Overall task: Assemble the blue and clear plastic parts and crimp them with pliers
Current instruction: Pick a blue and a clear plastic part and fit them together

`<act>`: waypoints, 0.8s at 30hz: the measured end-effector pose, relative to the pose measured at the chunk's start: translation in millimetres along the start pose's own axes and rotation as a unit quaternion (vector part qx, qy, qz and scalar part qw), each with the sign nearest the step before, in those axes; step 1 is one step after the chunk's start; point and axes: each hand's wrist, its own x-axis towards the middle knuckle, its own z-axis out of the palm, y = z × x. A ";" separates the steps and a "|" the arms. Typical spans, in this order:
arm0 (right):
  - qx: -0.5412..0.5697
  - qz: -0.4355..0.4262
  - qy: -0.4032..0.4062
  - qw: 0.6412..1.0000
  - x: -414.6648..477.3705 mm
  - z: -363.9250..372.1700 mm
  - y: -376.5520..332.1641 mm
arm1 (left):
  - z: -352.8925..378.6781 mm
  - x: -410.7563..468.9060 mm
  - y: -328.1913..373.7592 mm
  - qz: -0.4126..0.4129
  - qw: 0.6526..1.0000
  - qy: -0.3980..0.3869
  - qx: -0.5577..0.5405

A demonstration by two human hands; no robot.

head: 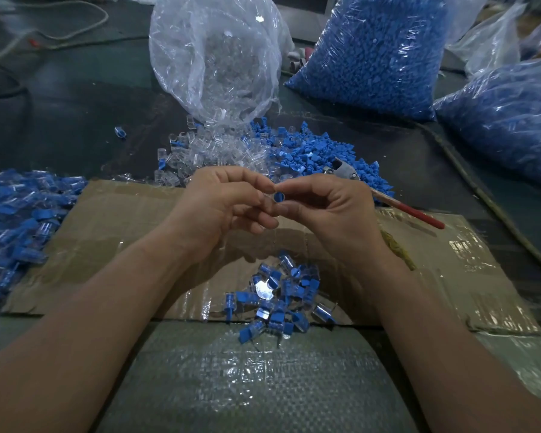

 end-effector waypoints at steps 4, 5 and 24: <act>0.005 0.010 0.004 1.000 -0.2 0.4 -0.6 | 0.3 -1.0 0.7 -0.002 1.000 -0.007 -0.002; 0.006 0.013 0.004 1.000 -0.2 0.4 -0.6 | 0.3 -1.0 0.8 -0.002 1.000 -0.008 -0.003; -0.045 0.017 -0.011 0.999 -1.0 -1.5 -1.9 | 5.5 -1.2 0.4 -0.020 0.999 0.010 0.033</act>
